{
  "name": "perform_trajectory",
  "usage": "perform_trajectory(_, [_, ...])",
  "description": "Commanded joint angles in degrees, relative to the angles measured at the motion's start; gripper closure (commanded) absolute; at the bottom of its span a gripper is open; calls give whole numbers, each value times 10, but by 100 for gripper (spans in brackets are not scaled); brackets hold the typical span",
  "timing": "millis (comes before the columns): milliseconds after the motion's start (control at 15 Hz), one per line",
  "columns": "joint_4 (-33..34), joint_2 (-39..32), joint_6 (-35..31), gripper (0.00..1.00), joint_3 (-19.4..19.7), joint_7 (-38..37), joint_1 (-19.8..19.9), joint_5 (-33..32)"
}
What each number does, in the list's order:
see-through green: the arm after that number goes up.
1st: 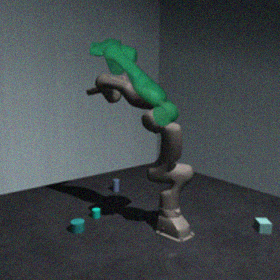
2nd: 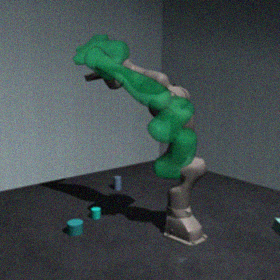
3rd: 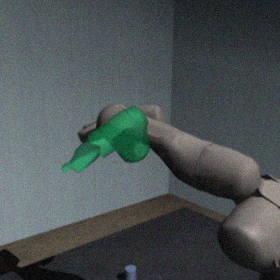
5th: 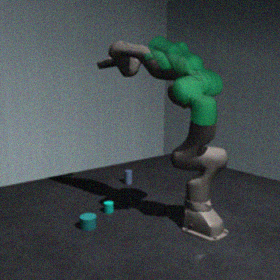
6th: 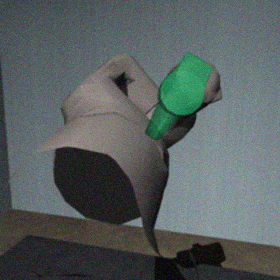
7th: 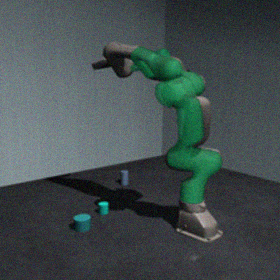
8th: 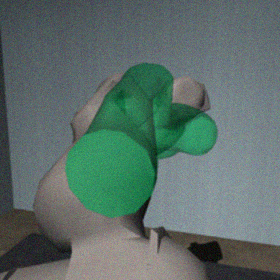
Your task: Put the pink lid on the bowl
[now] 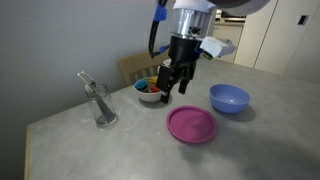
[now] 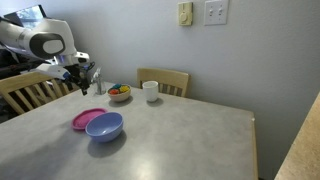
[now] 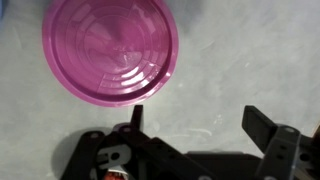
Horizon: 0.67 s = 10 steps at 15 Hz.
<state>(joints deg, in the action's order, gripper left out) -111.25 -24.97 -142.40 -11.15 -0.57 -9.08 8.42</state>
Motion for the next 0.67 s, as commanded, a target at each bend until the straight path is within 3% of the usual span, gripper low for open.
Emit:
perform_trajectory(0, [32, -57, -25, 0, -12, 25, 8, 26])
perform_trajectory(600, [53, -126, -20, 0, -1, -33, -11, 18])
